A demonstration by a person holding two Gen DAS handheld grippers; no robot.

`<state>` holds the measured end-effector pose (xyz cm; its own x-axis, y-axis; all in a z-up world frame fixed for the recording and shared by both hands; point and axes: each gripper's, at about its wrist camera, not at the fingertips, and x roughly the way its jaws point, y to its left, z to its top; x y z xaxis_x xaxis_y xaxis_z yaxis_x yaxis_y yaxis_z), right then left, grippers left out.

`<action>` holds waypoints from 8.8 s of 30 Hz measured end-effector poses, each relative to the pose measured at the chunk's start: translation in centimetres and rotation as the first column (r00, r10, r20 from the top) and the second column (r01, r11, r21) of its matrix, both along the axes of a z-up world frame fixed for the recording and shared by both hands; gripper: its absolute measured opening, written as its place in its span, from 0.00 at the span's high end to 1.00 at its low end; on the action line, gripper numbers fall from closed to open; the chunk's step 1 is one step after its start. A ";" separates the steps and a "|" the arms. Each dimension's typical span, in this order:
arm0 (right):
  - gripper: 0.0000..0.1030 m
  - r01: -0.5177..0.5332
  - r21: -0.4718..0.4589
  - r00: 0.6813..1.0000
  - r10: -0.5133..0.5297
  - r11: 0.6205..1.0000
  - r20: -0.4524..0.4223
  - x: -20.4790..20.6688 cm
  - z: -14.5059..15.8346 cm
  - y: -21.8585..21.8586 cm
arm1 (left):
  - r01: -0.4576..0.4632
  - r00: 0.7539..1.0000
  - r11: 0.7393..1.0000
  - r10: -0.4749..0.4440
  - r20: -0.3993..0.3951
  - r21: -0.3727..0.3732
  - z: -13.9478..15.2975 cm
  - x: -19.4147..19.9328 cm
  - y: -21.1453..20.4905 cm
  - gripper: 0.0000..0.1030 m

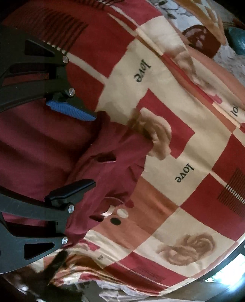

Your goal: Fold small clothes

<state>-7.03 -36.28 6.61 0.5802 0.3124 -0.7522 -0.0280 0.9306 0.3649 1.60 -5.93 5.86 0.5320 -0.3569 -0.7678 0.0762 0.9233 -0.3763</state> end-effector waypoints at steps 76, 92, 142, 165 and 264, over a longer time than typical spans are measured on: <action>0.90 -0.148 -0.100 0.989 0.145 0.984 -0.030 11.2 -6.0 15.7 | -0.002 0.996 0.966 0.023 -0.081 0.258 -5.6 7.6 3.9 0.43; 0.82 -0.160 -0.017 0.986 0.159 0.987 -0.059 8.6 -4.4 15.8 | -0.076 0.995 0.992 0.082 -0.055 0.101 -2.6 6.9 6.2 0.44; 0.41 -0.032 0.093 0.979 0.050 0.995 -0.196 -21.0 -4.6 5.4 | 0.269 0.957 0.947 -0.242 -0.163 0.175 -3.0 -12.8 10.8 0.34; 0.89 -0.149 0.108 0.981 0.161 0.983 -0.108 -22.6 -4.3 8.5 | 0.309 0.951 0.939 -0.299 -0.082 0.151 -1.0 -16.7 11.4 0.92; 0.87 0.220 0.313 0.950 -0.276 0.924 0.147 -4.0 0.0 -8.7 | 0.231 0.973 0.972 -0.231 0.012 0.039 3.7 9.4 -4.8 0.91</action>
